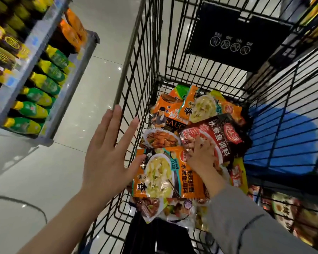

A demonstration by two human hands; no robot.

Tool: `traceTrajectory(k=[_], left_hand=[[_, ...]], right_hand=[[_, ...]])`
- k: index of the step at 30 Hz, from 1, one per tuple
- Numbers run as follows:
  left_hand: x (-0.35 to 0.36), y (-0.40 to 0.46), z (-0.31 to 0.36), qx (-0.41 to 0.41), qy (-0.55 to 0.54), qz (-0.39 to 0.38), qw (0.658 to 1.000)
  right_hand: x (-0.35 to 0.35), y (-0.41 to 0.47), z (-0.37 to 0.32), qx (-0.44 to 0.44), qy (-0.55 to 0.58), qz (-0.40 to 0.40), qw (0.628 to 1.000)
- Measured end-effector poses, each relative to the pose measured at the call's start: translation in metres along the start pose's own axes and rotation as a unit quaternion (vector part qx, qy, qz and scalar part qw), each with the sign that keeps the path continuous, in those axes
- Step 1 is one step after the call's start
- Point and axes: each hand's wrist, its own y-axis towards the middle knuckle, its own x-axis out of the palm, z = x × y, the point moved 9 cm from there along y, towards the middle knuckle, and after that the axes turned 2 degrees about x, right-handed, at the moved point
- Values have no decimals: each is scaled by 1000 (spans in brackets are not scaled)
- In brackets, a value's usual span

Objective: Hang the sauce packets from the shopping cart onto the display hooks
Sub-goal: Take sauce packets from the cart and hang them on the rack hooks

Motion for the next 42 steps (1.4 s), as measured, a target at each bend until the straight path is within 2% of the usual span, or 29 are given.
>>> traceTrajectory(k=[5, 10, 12, 17, 19, 21, 24, 27, 29, 31, 34, 37, 40, 42], left_hand=[[0, -1, 0, -4, -2, 0, 1000], [-1, -1, 0, -1, -11, -1, 1000], [-2, -1, 1, 0, -15, 0, 1000], [-3, -1, 2, 0, -19, -1, 1000], [-2, -2, 2, -4, -14, -8, 1000], [-2, -2, 2, -5, -11, -14, 1000], [-2, 1, 3, -1, -8, -18, 1000], [-4, 2, 3, 3, -13, -7, 1000], [-5, 1, 4, 5, -16, -1, 1000], [-4, 2, 4, 7, -17, 2, 1000], [-1, 2, 2, 4, -3, -2, 1000], [0, 2, 3, 9, 5, -5, 1000], [0, 0, 2, 6, 10, -7, 1000], [-1, -1, 3, 6, 11, -8, 1000]], right_hand=[[1, -7, 4, -60, -22, -33, 997], [15, -53, -12, -147, -33, -17, 988], [40, -84, -23, -192, -49, -55, 979], [115, -168, -39, -287, -109, -214, 927], [124, -183, -43, -309, -105, -249, 912], [111, -174, -50, -295, -52, -252, 920], [68, -130, -58, -230, 69, -178, 954], [7, -55, -51, -181, 116, -5, 977], [-32, 5, -43, -131, 117, 72, 982], [-54, 64, -37, -77, 80, 99, 989], [-57, 117, -43, -42, -15, 71, 996], [-43, 129, -57, -42, 2, 53, 998], [-39, 126, -61, -30, -39, 105, 993], [-44, 122, -63, -67, -75, 148, 984]])
